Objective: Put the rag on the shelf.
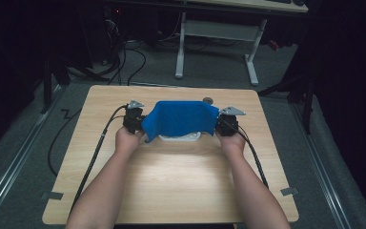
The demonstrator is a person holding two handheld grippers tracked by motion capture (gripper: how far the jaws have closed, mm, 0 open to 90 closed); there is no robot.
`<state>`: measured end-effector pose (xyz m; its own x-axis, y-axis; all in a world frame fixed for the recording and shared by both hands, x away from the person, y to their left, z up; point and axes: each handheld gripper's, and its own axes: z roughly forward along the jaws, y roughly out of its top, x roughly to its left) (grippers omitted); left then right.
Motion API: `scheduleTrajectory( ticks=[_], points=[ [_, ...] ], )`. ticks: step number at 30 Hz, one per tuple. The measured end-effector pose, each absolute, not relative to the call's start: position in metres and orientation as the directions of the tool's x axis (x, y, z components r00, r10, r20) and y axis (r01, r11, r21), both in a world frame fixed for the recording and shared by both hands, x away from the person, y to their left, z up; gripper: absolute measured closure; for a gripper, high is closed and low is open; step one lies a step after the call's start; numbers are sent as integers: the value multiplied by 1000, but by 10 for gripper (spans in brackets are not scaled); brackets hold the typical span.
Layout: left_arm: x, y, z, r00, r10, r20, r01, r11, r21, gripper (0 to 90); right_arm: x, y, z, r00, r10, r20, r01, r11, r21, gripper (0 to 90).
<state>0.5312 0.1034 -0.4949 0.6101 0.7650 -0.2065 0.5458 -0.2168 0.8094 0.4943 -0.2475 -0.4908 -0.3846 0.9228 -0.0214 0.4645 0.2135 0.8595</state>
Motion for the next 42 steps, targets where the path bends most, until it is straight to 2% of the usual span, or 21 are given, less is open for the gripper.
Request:
scheduleTrajectory(
  ticks=[14,16,17,19,24,33,42],
  points=[
    [528,110,-504,590,771,-241,564,-180,806,850,493,-248,-496,-384,923,-10,478,209,853,882],
    [527,111,-504,589,770,-243,564,-177,806,826,493,-248,-496,-387,922,-7,482,209,851,867],
    [526,112,-502,584,779,-229,560,-182,809,788,492,-247,-495,-379,925,3,496,200,845,799],
    [524,115,-499,573,791,-217,555,-178,813,728,492,-248,-494,-374,927,6,500,196,844,743],
    [519,127,-490,555,805,-208,536,-155,830,644,490,-255,-483,-360,933,-3,484,190,854,659],
    [512,152,-479,520,830,-202,524,-123,843,600,484,-268,-463,-341,940,-11,455,175,873,608],
    [500,171,-477,499,843,-200,511,-101,853,567,475,-271,-460,-342,939,-33,459,197,867,580]
  ],
)
